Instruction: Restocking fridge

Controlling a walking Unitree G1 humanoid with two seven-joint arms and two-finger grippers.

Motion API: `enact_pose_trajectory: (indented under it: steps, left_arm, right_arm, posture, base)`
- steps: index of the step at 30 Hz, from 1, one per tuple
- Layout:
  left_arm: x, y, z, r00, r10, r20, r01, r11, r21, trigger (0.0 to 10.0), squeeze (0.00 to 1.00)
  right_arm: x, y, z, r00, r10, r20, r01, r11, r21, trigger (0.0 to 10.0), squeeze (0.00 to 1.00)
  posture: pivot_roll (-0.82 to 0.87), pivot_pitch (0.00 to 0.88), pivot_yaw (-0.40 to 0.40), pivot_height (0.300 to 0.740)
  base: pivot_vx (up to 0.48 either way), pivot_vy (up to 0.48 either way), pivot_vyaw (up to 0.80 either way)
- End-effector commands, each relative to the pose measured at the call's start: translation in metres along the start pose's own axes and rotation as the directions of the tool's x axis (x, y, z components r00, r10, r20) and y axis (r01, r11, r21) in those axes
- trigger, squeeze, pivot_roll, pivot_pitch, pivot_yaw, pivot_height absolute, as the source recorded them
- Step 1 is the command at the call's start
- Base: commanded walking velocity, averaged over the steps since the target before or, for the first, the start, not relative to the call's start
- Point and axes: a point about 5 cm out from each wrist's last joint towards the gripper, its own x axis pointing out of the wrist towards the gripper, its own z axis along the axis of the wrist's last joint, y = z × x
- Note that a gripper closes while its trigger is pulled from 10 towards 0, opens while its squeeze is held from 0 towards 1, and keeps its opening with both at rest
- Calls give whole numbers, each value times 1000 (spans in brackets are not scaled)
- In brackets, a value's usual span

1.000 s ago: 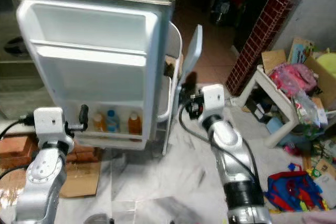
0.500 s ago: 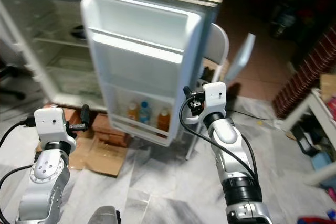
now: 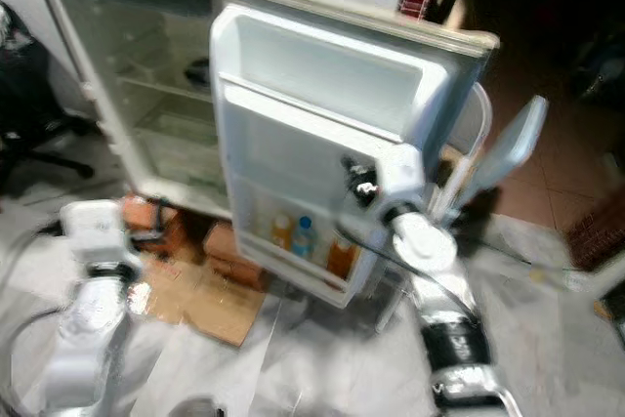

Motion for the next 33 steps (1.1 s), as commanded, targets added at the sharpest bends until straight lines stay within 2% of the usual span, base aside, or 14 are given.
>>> enact_pose_trajectory:
  steps: [1,6,9,10,15,16,18,19,20,21,22,24,31,33]
  left_arm:
    - [0,6,1,1000,19,2,-19,1000,8,10000,0]
    - [-1,4,0,1000,12,1,-12,1000,3,10000,0]
    - [-2,2,0,1000,-1,2,1,1000,1,10000,0]
    - [-2,2,0,1000,-1,2,1,1000,1,10000,0]
    - [-1,2,1,1000,-7,3,7,1000,0,10000,0]
    - [-1,2,1,1000,-7,3,7,1000,0,10000,0]
    - [-2,2,1,1000,-7,-1,7,1000,4,10000,0]
    - [-2,3,0,1000,-4,-4,4,1000,9,10000,0]
    - [-2,4,0,1000,-1,-7,1,1000,12,10000,0]
    - [-2,4,0,1000,-1,-7,1,1000,12,10000,0]
    - [-3,6,-2,1000,13,-22,-13,1000,19,10000,0]
    - [-3,9,-4,999,27,-37,-26,999,22,10000,0]
    - [-6,16,-5,998,45,-45,-44,999,28,10000,0]
    - [-7,17,-6,997,58,-53,-57,998,28,10000,0]
  right_arm:
    - [2,-2,-4,998,48,-42,-48,999,20,10000,0]
    - [-12,16,-11,935,349,-70,-346,937,51,10000,0]
    - [-53,28,-38,688,689,-231,-687,720,101,10000,0]
    - [-53,28,-38,688,689,-231,-687,720,101,10000,0]
    - [-78,11,-60,500,755,-424,-770,612,182,10000,0]
    - [-78,11,-60,500,755,-424,-770,612,182,10000,0]
    - [-60,-20,-68,596,560,-576,-673,739,21,10000,0]
    - [-47,-34,-68,673,426,-604,-589,803,-89,10000,259]
    - [-41,-39,-65,710,369,-599,-543,829,-133,10000,1000]
    - [-41,-39,-65,710,369,-599,-543,829,-133,10000,1000]
    - [-24,-57,-54,802,195,-564,-370,904,-215,10000,1000]
    - [-12,-69,-41,847,98,-523,-279,919,-279,10000,1000]
    - [11,-87,-11,910,-75,-407,-118,895,-430,10000,1000]
    - [23,-96,10,943,-225,-246,91,882,-462,10000,1000]
  posture:
    - [81,0,-77,740]
    - [83,0,-80,740]
    - [83,0,-82,740]
    - [83,0,-82,740]
    - [91,0,-82,740]
    - [91,0,-82,740]
    - [94,0,-80,740]
    - [96,0,-80,740]
    - [97,0,-80,740]
    - [97,0,-80,740]
    - [102,0,-78,740]
    - [109,0,-78,740]
    - [123,0,-82,740]
    - [123,0,-83,740]
  base:
    - [0,0,0]
    - [0,0,0]
    - [0,0,0]
    - [0,0,0]
    - [0,0,0]
    - [0,0,0]
    - [0,0,0]
    - [0,0,0]
    - [0,0,0]
    - [0,0,0]
    - [0,0,0]
    - [0,0,0]
    - [0,0,0]
    - [0,0,0]
